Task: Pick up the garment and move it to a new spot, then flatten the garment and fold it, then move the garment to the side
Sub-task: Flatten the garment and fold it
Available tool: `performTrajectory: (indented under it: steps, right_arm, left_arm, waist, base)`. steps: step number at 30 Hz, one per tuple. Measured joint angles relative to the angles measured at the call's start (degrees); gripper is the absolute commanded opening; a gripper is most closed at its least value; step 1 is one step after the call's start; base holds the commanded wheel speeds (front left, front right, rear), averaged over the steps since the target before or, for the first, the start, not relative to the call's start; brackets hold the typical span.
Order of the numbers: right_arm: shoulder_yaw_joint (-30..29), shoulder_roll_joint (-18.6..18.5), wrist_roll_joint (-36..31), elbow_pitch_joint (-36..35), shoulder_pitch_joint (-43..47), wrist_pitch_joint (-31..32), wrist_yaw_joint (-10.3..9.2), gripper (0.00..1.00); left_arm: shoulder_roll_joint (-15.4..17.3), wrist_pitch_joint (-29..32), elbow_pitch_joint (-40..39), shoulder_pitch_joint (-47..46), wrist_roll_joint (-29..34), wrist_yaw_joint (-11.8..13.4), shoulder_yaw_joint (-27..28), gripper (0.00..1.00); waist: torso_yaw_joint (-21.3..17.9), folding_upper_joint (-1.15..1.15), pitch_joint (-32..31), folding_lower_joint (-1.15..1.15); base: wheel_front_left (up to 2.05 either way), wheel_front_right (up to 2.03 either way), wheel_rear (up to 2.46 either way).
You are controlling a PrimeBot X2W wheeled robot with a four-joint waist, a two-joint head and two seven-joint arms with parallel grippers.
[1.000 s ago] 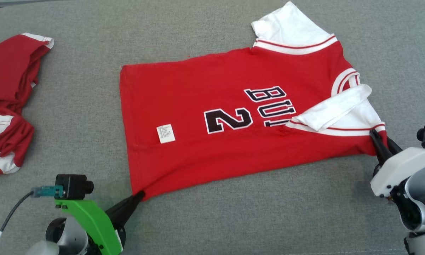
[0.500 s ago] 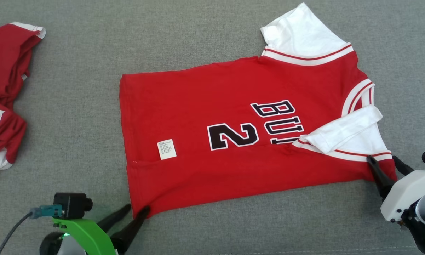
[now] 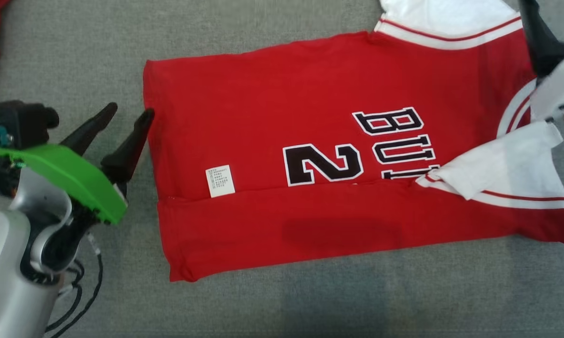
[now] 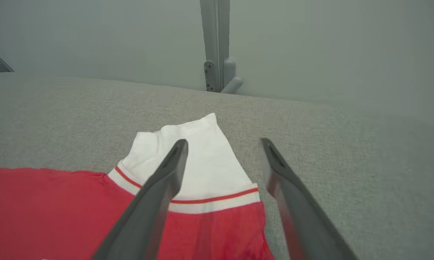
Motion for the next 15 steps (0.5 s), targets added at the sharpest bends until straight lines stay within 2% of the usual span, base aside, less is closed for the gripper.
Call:
performTrajectory:
  steps: [7,10,13,15]
  right_arm:
    - [4.55,2.20,-7.54,15.70,-17.14,1.25,0.00,1.00]
    - [5.03,2.27,-10.25,21.17,-20.51,0.52,0.00,1.00]
    - [5.09,2.20,-13.10,25.75,-22.18,-0.18,0.00,1.00]
    - [4.44,2.27,-14.34,27.63,-22.84,-1.18,0.00,1.00]
  left_arm:
    - [-4.61,0.48,12.03,-13.52,-0.07,-3.38,-3.00,1.00]
    - [-5.94,0.35,15.33,-16.90,-0.81,-4.41,-4.23,1.00]
    - [-8.11,1.04,16.80,-18.23,-6.43,-4.89,-4.58,1.00]
    - [-8.08,1.29,16.82,-19.02,-7.48,-5.08,-5.39,1.00]
  waist:
    - [2.85,0.00,5.91,0.01]
    - [4.70,0.00,7.28,0.01]
    - [6.24,0.00,8.26,0.00]
    - [6.99,0.00,8.68,0.00]
  base:
    - [0.00,0.00,0.00]
    - [0.00,0.00,0.00]
    - [0.00,0.00,0.00]
    - [0.00,0.00,0.00]
